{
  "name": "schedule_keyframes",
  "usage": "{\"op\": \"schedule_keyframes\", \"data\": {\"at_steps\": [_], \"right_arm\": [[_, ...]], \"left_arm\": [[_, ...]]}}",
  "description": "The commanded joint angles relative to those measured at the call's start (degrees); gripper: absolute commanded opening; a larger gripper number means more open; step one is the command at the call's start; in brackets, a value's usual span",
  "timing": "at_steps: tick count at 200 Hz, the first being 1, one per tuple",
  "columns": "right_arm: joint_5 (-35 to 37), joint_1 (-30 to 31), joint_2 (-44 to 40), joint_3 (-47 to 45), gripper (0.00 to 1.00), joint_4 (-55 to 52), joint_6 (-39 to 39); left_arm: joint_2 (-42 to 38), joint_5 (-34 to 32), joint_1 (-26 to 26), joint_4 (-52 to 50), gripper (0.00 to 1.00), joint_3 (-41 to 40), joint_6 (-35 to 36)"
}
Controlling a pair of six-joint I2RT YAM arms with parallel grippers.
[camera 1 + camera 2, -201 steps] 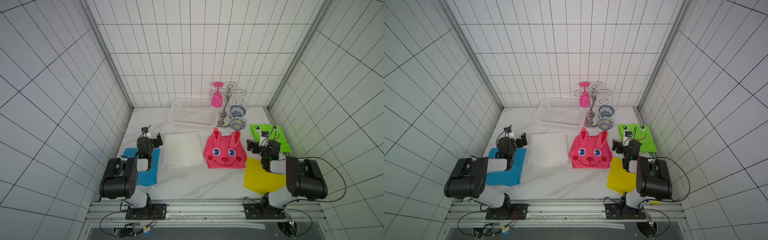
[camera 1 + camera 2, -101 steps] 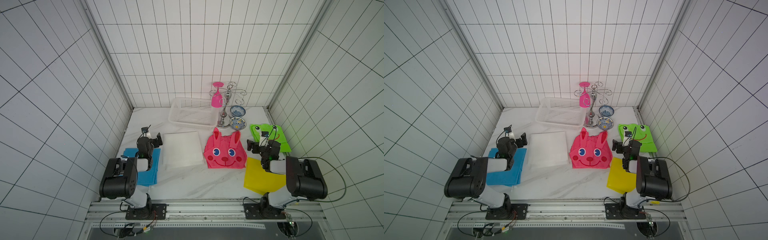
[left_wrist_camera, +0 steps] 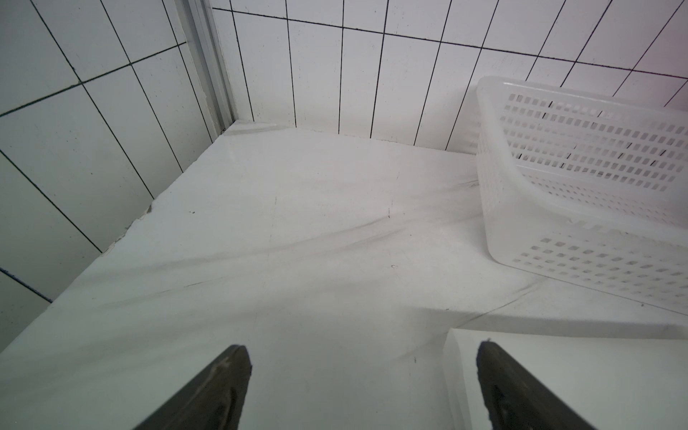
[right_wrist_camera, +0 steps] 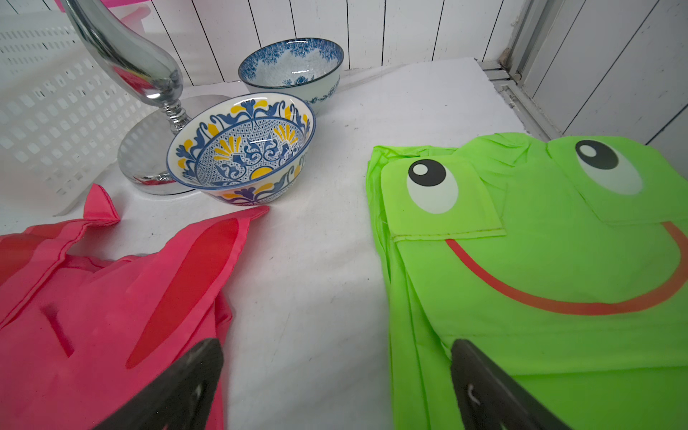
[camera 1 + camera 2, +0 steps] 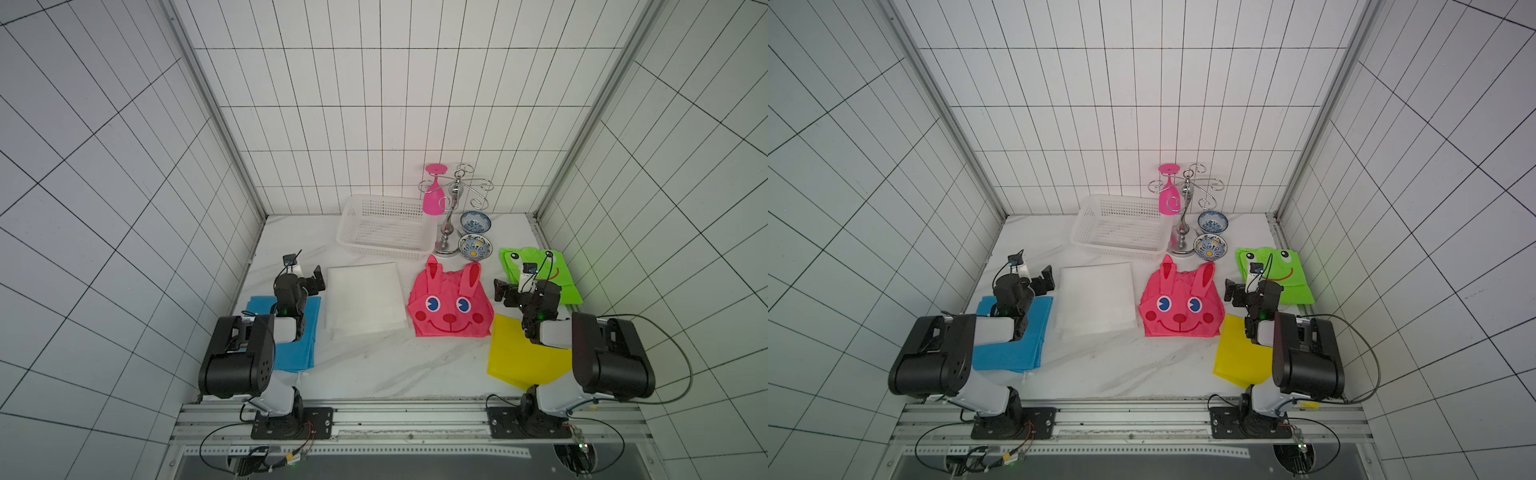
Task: Put the folded raincoat in the basket
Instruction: Pick up the raincoat from the center of the board.
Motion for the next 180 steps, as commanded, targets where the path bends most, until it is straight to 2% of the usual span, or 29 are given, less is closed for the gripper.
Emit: {"op": "schedule_keyframes", "data": {"at_steps": [1,24,71,104,116,131,161,180], "right_arm": [[0.1,0.4,-0.6,1.5,0.99,0.8,-0.5],[0.1,0.4,-0.7,1.5,0.99,0.8,-0.5],[-0.9,0.4,-1.4,1.4,0.99,0.6,-0.6],[-3.6,0.3,-8.6,2.2,0.99,-6.2,-1.6],[-4.8,0.4,-13.6,3.5,0.99,-11.9,-1.9],[-2.1,0.5,-20.9,7.5,0.99,-23.5,3.5],[15.4,0.5,-28.9,20.7,0.99,-55.4,23.9],[22.3,0.2,-30.3,24.6,0.99,-70.0,34.9]], "left_arm": [[0.0,-0.7,-0.4,0.1,0.97,0.8,0.2],[0.0,-4.7,-2.2,0.2,0.98,0.7,0.6],[-0.1,-4.5,-2.0,0.3,0.98,0.7,0.6],[0.1,-4.3,-1.9,0.2,0.98,0.7,0.6],[0.1,-4.2,-1.9,0.3,0.98,0.7,0.4],[0.0,-4.1,-1.8,0.2,0.98,0.7,0.4],[0.0,-4.0,-1.8,0.1,0.98,0.7,0.4],[0.0,-5.1,-2.1,0.3,0.98,0.7,0.5]]}}
